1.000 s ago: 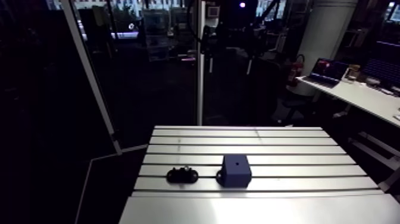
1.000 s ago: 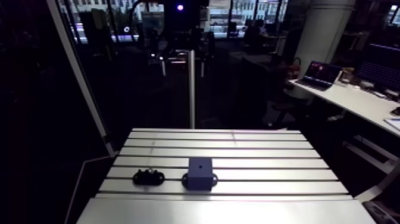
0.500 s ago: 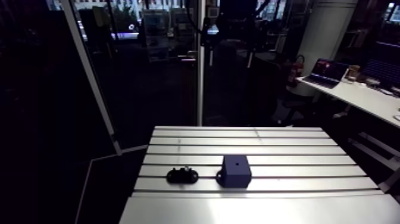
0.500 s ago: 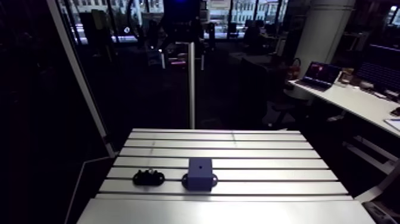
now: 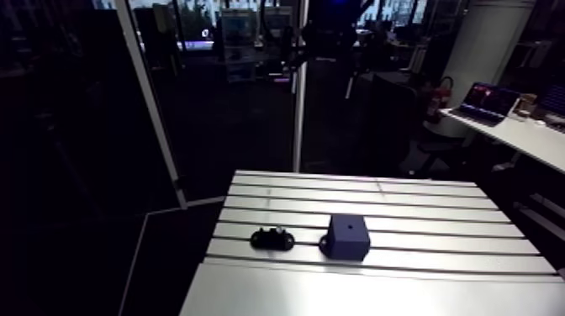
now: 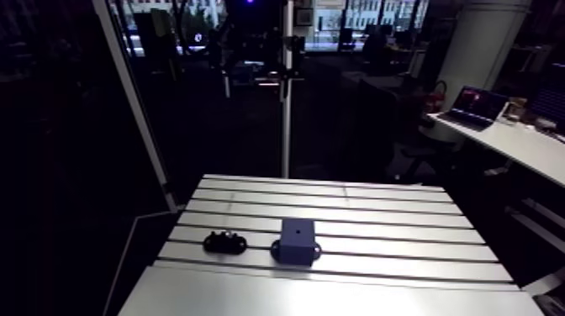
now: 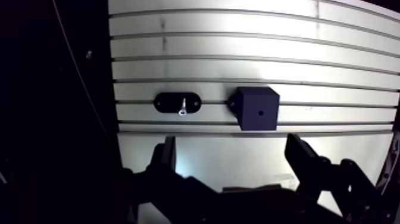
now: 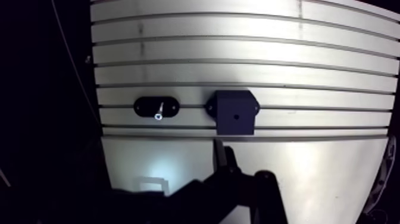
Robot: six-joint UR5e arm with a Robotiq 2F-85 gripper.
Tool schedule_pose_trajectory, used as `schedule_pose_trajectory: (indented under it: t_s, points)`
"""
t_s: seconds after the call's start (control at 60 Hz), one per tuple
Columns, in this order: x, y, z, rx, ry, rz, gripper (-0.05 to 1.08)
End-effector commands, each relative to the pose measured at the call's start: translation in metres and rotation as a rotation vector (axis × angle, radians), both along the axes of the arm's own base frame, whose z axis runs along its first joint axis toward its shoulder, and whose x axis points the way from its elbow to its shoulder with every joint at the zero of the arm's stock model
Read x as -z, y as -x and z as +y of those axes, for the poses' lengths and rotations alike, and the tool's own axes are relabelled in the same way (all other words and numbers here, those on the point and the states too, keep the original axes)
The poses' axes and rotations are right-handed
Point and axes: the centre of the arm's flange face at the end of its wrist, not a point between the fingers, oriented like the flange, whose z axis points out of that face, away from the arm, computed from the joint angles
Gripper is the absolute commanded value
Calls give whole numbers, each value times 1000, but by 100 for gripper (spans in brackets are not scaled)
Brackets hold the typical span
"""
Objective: Pick up the M10 bolt and insert it into the hole until fully seated.
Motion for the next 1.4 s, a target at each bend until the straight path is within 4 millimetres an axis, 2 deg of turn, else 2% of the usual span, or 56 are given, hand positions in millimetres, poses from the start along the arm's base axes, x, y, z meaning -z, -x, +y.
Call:
schedule_pose_trajectory:
  t_s: [0.017,0.15,0.233,0.3,0.417,0.517,0.55,0.567,0.6,0.95,1.15,1.4]
  points:
    - [22,-2,-20,4,4,10,0]
    - [44,-4,-40,-8,2,22,0]
    - [52,-6,-43,-13,4,27,0]
    - [69,-6,-46,0,6,34,0]
    - [85,-7,-49,13,4,40,0]
    - [113,-11,-55,6,-1,14,0]
    - [113,-11,-55,6,-1,14,0]
    - [127,-14,-61,-6,-3,2,0]
    - [138,-19,-69,-19,-7,-9,0]
    - [169,-31,-73,-19,-19,-33,0]
    - [178,-34,-70,-18,-48,-17,0]
    - [194,-47,-68,-20,-55,-40,1]
